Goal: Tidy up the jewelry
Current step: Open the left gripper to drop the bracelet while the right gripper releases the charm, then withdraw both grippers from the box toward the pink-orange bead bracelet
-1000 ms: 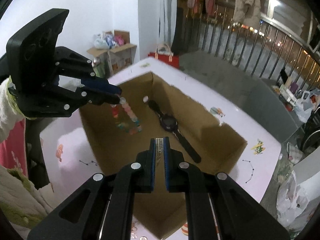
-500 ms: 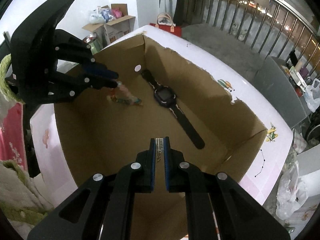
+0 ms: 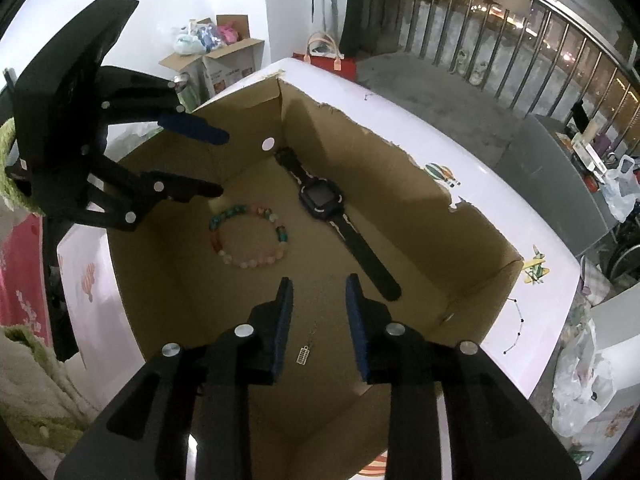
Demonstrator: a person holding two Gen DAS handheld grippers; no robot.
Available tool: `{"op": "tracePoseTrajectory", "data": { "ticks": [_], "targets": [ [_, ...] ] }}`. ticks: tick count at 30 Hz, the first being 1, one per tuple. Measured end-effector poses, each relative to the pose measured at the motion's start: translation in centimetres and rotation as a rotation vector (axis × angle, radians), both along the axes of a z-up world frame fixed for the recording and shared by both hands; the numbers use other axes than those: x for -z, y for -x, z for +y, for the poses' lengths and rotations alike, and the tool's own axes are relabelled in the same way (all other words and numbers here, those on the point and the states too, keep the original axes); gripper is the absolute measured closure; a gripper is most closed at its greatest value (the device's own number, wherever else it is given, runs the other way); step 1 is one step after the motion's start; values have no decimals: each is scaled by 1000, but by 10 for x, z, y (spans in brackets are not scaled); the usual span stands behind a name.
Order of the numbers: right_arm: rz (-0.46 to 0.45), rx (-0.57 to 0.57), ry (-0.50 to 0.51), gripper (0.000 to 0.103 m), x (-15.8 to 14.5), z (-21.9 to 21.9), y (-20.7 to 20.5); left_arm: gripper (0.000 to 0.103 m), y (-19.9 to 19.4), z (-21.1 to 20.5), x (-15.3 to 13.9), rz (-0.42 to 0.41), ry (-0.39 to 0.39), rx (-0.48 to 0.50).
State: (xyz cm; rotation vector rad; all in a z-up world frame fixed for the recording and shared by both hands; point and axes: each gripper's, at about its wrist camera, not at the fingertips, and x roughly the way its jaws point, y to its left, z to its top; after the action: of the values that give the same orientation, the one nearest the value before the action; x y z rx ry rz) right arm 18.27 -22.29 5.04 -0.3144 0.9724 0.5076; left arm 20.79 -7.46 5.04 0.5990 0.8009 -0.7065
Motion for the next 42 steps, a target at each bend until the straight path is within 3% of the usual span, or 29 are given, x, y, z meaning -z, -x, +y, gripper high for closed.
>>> {"op": "tracePoseTrajectory", "data": {
  "ticks": [5, 12, 25, 34, 42],
  "targets": [
    [-16, 10, -4, 74, -6, -2, 5, 62, 5, 3, -5, -11, 11, -14],
    [-80, 26, -29, 65, -25, -7, 30, 61, 21, 17, -21, -31, 60, -44],
    [-189, 96, -105, 64, -48, -31, 120, 45, 98, 69, -37, -55, 178, -105],
    [-181, 166, -130, 63, -24, -45, 183, 35, 152, 89, -20, -22, 256, -111],
    [-126, 194, -147, 63, 20, -38, 210, 33, 187, 66, 17, -6, 273, -25]
  ]
}}
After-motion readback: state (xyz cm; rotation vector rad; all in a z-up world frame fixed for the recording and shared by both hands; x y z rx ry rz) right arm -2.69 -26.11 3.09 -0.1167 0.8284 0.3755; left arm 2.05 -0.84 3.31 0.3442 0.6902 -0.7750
